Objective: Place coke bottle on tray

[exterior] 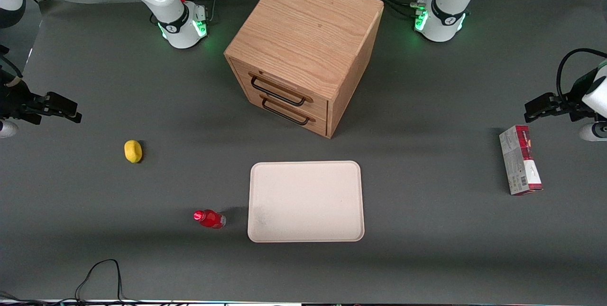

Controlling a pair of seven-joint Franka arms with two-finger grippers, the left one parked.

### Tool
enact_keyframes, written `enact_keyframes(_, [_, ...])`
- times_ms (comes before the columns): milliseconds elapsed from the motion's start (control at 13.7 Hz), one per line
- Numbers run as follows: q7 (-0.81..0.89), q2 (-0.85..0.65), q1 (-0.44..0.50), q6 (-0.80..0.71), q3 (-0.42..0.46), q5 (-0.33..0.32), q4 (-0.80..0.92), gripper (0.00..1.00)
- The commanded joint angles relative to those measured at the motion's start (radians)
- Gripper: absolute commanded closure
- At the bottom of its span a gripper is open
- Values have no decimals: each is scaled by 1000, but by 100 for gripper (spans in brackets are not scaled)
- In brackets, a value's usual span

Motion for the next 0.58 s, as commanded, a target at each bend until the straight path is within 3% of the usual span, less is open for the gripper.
enact_keyframes(0, [-11, 5, -5, -3, 4, -14, 18, 0])
enact_keyframes(511, [27, 61, 14, -3, 17, 0, 70, 0])
